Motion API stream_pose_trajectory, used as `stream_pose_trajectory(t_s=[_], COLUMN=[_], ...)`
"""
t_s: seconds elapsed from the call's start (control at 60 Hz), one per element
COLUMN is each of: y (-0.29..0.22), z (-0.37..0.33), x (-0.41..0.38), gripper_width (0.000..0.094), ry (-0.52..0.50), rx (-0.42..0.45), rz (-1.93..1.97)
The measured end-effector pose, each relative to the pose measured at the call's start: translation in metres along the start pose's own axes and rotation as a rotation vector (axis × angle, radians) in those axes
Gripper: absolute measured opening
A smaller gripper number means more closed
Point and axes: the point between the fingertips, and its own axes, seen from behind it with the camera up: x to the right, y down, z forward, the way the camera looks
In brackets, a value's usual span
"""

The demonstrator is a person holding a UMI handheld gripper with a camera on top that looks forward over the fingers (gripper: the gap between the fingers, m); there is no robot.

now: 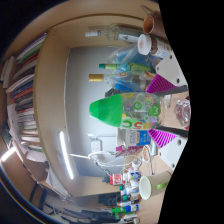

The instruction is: Pour water

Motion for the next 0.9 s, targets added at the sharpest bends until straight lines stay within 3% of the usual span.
stream_pose_trajectory(t_s=[0.05,0.133,0.167,0.55,0.783,0.9], y=[0.004,0.025,0.027,0.017,0.000,-0.001], z=[-0.002,-0.011,-0.017,-0.193,-0.311,-0.357], x=[-0.001,-0.001,-0.002,-0.003,-0.007,0.016], gripper_width=[0.0556,0.0790,0.0832,0.0825,0.0824,0.0824], ry=[-0.007,-0.023,-0.031,-0.072,-0.090,-0.032], rx=[-0.020,-0.131,-0.138,-0.136,-0.048,-0.001], rz=[0.016,0.071,0.092,0.092,0.126,0.067])
